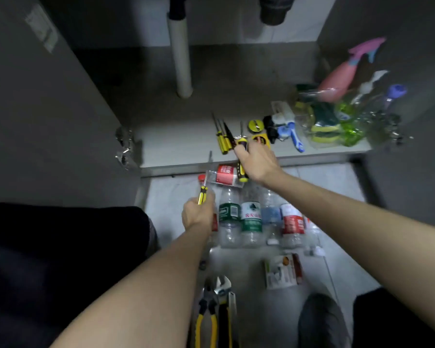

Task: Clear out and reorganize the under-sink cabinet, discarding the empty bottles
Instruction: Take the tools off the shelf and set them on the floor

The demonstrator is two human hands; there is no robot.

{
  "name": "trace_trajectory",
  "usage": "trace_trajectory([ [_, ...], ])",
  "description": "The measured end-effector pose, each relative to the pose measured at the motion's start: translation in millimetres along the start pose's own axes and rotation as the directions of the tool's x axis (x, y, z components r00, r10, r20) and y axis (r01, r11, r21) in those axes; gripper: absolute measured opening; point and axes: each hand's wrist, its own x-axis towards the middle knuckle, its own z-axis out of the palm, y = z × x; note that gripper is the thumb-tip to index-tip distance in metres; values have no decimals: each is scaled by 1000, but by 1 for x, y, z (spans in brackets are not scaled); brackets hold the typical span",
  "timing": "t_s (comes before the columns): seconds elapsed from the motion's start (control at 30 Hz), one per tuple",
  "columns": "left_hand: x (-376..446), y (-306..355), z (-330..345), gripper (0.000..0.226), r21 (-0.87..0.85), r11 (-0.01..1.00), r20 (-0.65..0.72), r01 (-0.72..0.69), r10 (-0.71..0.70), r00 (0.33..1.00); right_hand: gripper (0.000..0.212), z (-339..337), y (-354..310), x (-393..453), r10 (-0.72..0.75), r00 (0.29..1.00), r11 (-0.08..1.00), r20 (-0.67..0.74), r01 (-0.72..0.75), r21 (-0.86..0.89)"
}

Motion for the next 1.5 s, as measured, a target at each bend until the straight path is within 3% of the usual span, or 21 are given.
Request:
trace_trajectory([
  [0.07, -23, -11, 7, 45, 8, 1000, 193, -4, 2, 981, 39, -5, 30, -43, 76, 997, 995, 21, -77, 57],
  [0.2, -66, -47, 20, 43, 165, 976, 341, -141, 78, 937, 48, 3, 91, -124, 173, 983, 980, 66, -178, 83],
  [0.4, -125, -121, 28, 35, 360, 914, 333, -187, 61, 941, 49, 32, 149, -217, 370, 908, 914, 197, -393, 96],
  [0.5, -146, -143, 30, 28, 432, 889, 371, -149, -24, 928, 54, 47, 161, -260, 458, 856, 883, 240, -469, -14],
  [0.63, -153, -150, 32, 36, 552, 817, 478, -166, -147, 866, 53, 59, 162, -298, 475, 815, 880, 332, -441, -177],
  [0.8, -161, -163, 28, 60, 623, 769, 471, -142, -224, 853, 48, 64, 154, -310, 486, 762, 873, 428, -400, -279],
  [0.97, -166, -178, 30, 50, 612, 776, 501, -154, -229, 835, 36, 79, 157, -306, 512, 734, 859, 446, -437, -267],
  [1.1, -161, -192, 28, 44, 631, 754, 524, -183, -240, 817, 42, 88, 167, -304, 516, 710, 856, 479, -437, -275],
  [1.2, -156, -193, 29, 32, 679, 683, 542, -269, -220, 811, 43, 93, 176, -304, 526, 693, 850, 493, -444, -283],
  [1.37, -151, -189, 34, 23, 762, 480, 565, -435, -165, 808, 38, 107, 184, -309, 532, 678, 845, 507, -466, -262],
  [1.5, -149, -196, 36, 27, 770, 472, 554, -430, -160, 817, 37, 119, 186, -313, 540, 659, 837, 523, -488, -248],
])
